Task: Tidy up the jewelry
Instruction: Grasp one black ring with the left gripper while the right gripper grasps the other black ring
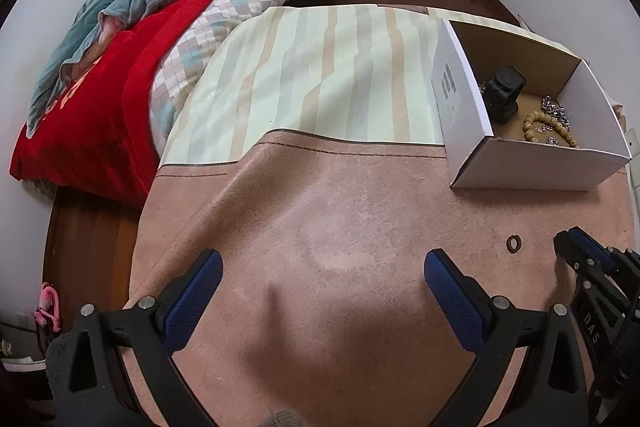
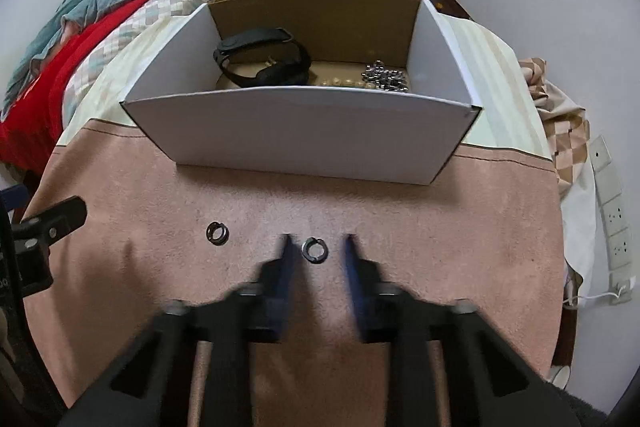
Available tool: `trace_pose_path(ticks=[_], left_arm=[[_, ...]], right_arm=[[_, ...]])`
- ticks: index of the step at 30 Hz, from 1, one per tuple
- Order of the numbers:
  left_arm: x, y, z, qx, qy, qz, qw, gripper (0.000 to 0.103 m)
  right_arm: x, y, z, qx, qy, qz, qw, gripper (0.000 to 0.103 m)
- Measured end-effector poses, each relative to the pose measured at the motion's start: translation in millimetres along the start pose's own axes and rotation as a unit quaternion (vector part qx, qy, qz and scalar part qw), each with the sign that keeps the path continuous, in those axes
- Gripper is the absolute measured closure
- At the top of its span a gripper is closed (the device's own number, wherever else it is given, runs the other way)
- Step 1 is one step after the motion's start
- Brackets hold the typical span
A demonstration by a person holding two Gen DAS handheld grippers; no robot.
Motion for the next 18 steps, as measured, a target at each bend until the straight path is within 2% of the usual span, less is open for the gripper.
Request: trace_pose_path(ticks=[4,10,13,15,18], left_arm=[[-12.4,-0.3,-0.4,0.004,0.013,-0.006,0.9999,0.0],[-49.7,7.5,-1.6,0.032,0.072,-0.015,0.9967,0.0],[-73.4,14.6,-5.0,0.04,0.089,-0.032,0.9947,0.001],[-88.6,19.6,-8.6,0.046,0.097,-0.048,0.993,0.007],[-103.9,25.5,-12.7,0.049,0.1,-0.069,0.9913,0.026]], right_arm=[[-7.5,2.4,6.7,-0.007,-0.005,-0.012,1.0,0.09],[-41.0,13.0,36.0,-0.026,0.001,-0.064,0.998,0.09],[-56.2,20.0,47.2,-0.03,0.01,-0.08,0.996,0.09],[-62.7,22.8,50.9,-0.03,0.015,-0.086,0.996,0.09],[-73.4,29.4,53.8,-0.029,0.021,-0.097,0.995,0.09]])
Point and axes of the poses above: each gripper's, at about its wrist camera, not at the fingertips, and z roughly against the way its jaws point, x to its left, y to its underside, the point moved 1 cm from there along -z, roughly the way its jaws point, and after that the axes turned 11 degrees about z, right-handed, at the moved point
